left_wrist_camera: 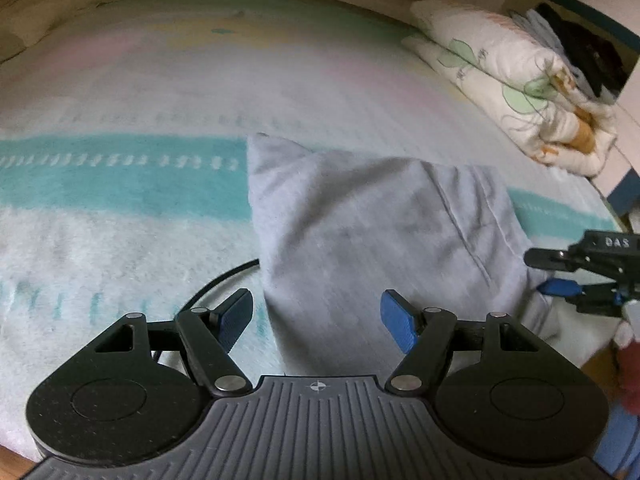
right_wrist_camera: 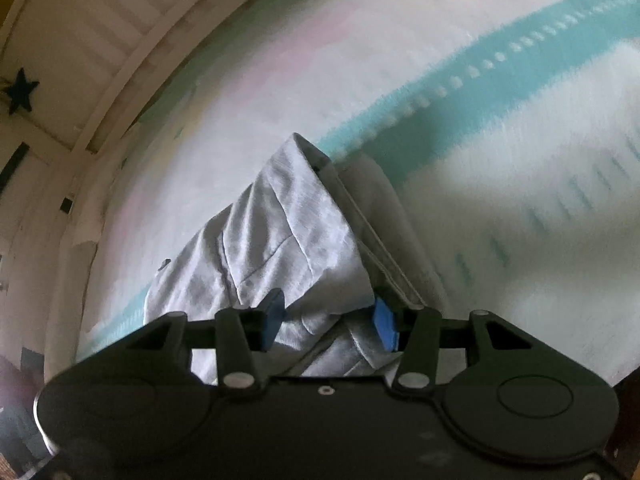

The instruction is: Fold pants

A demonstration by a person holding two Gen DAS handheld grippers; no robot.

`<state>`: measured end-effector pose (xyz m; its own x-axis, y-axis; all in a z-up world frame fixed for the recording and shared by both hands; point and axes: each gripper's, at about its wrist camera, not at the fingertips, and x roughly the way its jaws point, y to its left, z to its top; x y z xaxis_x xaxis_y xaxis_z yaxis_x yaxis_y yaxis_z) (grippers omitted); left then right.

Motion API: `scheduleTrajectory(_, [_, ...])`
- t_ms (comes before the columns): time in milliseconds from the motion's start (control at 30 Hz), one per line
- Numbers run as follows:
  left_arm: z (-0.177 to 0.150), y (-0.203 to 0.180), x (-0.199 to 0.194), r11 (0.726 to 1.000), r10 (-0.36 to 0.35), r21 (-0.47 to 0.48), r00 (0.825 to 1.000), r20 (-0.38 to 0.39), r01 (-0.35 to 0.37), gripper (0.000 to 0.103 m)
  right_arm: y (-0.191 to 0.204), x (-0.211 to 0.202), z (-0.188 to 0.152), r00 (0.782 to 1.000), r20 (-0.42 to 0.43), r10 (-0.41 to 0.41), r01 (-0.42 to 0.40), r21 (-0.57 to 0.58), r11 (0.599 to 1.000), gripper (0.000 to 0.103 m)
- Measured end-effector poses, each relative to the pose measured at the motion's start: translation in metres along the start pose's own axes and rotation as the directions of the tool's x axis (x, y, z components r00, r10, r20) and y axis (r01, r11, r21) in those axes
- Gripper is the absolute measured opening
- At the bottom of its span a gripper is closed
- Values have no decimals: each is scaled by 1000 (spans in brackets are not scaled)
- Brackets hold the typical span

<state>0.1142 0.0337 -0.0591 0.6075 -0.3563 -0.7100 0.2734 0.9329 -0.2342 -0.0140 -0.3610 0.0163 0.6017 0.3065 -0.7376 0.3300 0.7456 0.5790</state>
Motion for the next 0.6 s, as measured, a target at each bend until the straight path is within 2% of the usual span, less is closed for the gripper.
scheduleTrajectory(67, [-1, 0, -1, 1000, 1, 2, 1000, 1, -1, 69, -1, 1, 1, 1000, -1, -3, 3, 18, 1000, 52])
scheduleTrajectory(133, [-1, 2, -3, 1000, 2, -3, 1000, 1, -2, 69, -1, -1, 0, 1000, 9, -3, 3, 19, 1000, 38])
scheduleTrajectory(167, [-1, 3, -3, 1000, 3, -6, 1000, 2, -3, 69, 1, -3, -1, 1000, 19, -9, 9, 0, 1000, 27])
scheduleTrajectory(300, [1, 8, -6, 1000, 7, -30, 1000, 15, -7, 69, 20, -18, -5, 997, 77, -1, 11, -126, 992, 13])
scheduleTrajectory(400, [4, 10, -12, 999, -1, -44, 999, 35, 2, 70, 39, -52, -9, 987, 136, 84, -55, -204, 977, 11])
scheduleTrajectory(467, [5, 9, -13, 999, -9, -37, 999, 42, 11, 70, 43, -71, -17, 981, 169, 92, -52, -231, 972, 11])
scheduleTrajectory(533, [4, 5, -10, 1000, -20, -19, 999, 31, 20, 70, 37, -70, -25, 988, 145, 49, -14, -230, 973, 11])
scheduleTrajectory(600, [2, 1, -5, 1000, -25, 3, 1000, 5, 25, 70, 21, -47, -34, 997, 53, -49, 59, -197, 979, 11])
